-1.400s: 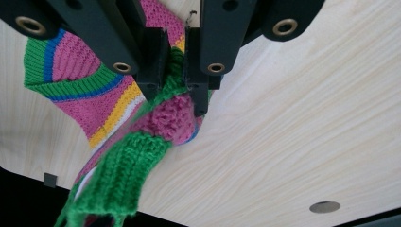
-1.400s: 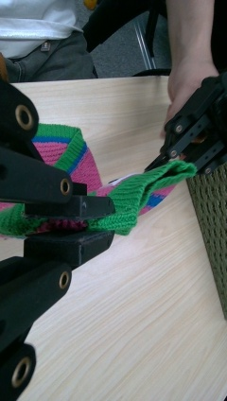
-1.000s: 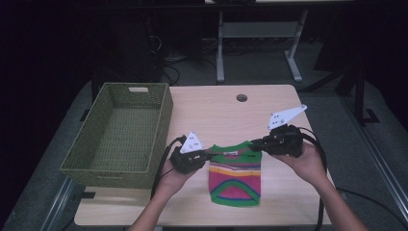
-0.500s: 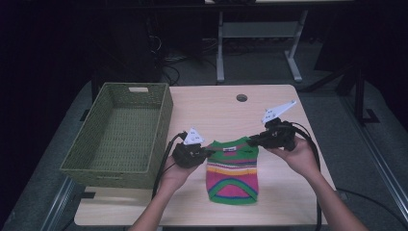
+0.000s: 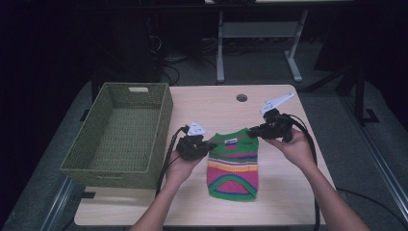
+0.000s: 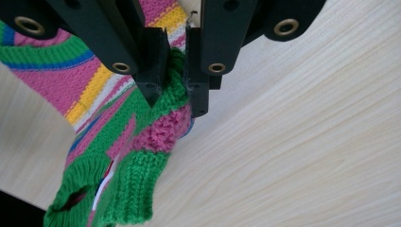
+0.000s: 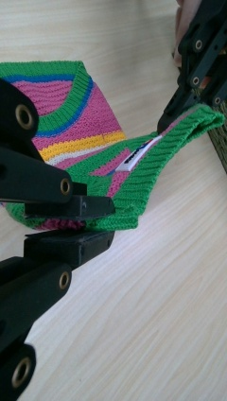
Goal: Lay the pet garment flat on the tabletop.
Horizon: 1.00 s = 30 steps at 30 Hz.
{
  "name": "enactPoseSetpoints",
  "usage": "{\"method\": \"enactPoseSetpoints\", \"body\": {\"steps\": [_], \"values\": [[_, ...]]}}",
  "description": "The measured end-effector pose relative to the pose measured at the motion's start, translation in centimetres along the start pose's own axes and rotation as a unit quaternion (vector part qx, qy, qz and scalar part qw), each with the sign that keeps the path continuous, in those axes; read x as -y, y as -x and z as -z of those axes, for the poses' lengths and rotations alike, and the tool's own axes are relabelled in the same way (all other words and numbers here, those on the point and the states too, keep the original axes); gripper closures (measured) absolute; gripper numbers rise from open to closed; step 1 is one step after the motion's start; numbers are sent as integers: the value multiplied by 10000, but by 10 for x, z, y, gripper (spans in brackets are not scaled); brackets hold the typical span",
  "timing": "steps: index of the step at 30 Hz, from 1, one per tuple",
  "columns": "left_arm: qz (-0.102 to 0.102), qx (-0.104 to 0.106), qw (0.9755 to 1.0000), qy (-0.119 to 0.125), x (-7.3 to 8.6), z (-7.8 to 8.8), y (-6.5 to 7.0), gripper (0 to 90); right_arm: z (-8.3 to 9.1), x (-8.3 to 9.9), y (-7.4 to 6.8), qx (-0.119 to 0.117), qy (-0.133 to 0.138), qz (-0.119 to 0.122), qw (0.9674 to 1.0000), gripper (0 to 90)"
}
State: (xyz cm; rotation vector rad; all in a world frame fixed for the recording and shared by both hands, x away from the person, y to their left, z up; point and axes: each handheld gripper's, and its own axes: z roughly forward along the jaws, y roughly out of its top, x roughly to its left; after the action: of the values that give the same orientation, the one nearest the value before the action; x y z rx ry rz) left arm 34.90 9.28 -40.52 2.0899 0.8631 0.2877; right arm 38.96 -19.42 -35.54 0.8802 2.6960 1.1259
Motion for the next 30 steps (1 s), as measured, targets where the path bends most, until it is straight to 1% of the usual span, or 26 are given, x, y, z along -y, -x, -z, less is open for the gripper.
{"method": "enactPoseSetpoints", "body": {"steps": [3,7,8,11,12,13,14,15,16,19,20,22,25,26,28,29,30], "values": [[82,24,10000,-27,-1,-3,-3,811,-3,-2,5,37,26,-17,10000,826],[120,-48,9999,-74,-3,-6,-5,811,-8,-3,12,71,52,-112,9999,826],[205,-82,9997,-71,-4,-9,-7,811,-9,-3,13,96,50,-160,9998,826],[247,-115,9996,-102,-5,-12,-10,811,-12,-5,16,130,42,-197,9997,826],[255,-123,9996,-68,-5,-12,-11,811,-13,-6,17,144,21,-221,9996,826],[246,-128,9996,-76,-6,-13,-12,809,-15,-6,18,167,10,-206,9996,826],[258,-149,9995,-93,-7,-14,-12,809,-15,-7,19,174,10,-243,9996,826],[258,-149,9995,-93,-7,-14,-12,809,-16,-7,21,178,4,-216,9996,826],[254,-173,9995,-105,-8,-14,-13,809,-17,-7,21,182,7,-273,9995,826],[296,-159,9994,-88,-8,-16,-14,810,-19,-6,24,192,22,-287,9994,825],[304,-144,9994,-127,-7,-17,-15,810,-20,-6,24,183,16,-306,9994,823],[277,-164,9993,-166,-7,-18,-15,812,-21,-6,24,192,-7,-313,9993,823],[304,-196,9992,-140,-7,-19,-16,812,-22,-6,24,236,-27,-244,9994,823],[309,-201,9992,-134,-7,-19,-16,812,-22,-7,25,247,-6,-245,9994,823],[306,-192,9992,-146,-7,-20,-16,812,-23,-7,25,232,12,-327,9992,822],[337,-192,9991,-152,-7,-20,-16,811,-24,-7,25,247,-6,-312,9992,822],[321,-213,9991,-158,-7,-21,-16,811,-24,-6,26,251,17,-278,9993,821]]}}
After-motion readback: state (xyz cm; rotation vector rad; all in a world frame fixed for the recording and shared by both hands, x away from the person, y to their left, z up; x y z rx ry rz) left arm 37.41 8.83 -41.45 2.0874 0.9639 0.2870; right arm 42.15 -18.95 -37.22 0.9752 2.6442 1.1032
